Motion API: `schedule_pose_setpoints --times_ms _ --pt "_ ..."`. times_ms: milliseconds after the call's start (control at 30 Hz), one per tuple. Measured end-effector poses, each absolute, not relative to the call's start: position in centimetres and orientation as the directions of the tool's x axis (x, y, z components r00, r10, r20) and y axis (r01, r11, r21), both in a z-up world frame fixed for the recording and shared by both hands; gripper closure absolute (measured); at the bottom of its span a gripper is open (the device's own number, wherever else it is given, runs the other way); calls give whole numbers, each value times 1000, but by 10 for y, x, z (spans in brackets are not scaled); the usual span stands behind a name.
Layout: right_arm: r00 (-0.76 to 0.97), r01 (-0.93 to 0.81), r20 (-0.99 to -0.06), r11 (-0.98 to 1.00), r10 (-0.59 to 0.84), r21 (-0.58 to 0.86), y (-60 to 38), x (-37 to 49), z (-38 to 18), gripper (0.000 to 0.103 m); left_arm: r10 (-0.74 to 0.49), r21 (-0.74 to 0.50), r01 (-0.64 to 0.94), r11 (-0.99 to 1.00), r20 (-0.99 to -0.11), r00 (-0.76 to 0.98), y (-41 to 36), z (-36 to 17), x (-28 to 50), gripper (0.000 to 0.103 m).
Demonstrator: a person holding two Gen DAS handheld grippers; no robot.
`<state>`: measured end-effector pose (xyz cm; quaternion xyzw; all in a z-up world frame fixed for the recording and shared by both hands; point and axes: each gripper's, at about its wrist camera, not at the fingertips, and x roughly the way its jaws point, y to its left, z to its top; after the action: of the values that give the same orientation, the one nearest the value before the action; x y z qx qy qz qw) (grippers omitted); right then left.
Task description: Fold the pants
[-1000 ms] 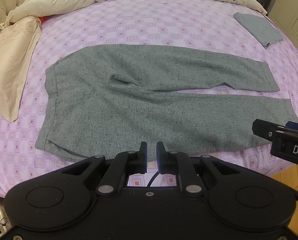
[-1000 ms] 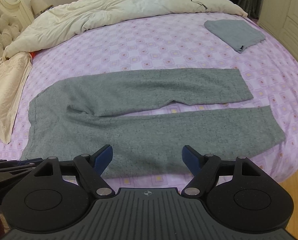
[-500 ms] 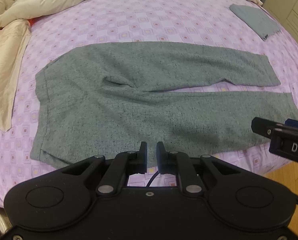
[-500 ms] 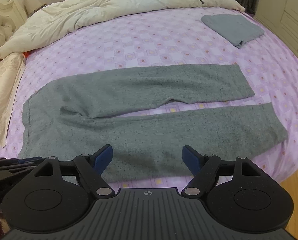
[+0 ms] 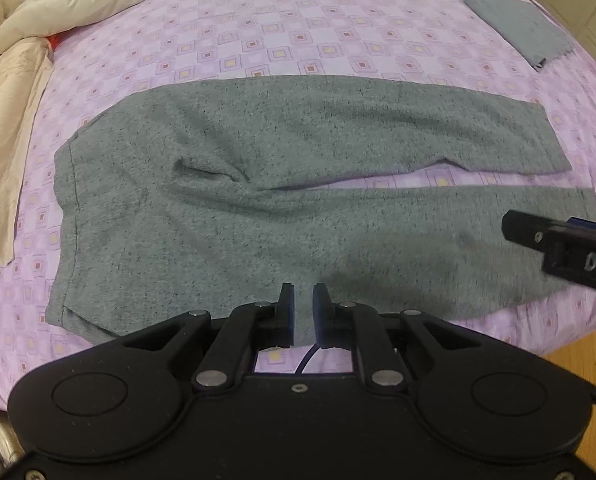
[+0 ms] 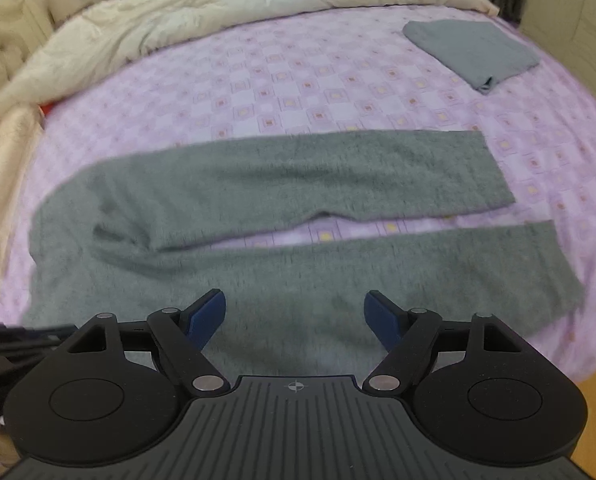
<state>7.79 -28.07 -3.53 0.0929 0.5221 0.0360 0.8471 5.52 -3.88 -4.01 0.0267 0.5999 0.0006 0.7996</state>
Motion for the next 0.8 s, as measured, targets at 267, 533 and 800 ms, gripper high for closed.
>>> schedule_pose_setpoints --times_ms 267,533,800 --pt "406 10 -910 995 84 96 -349 135 -59 27 72 59 -59 997 -962 264 -89 -40 82 83" --pt "521 -48 -848 995 100 88 -415 177 -73 31 97 56 -152 987 -955 280 -120 -35 93 83" --pt "471 -4 -879 997 68 75 -481 225 -112 73 145 83 -232 969 -953 265 -134 -42 100 83"
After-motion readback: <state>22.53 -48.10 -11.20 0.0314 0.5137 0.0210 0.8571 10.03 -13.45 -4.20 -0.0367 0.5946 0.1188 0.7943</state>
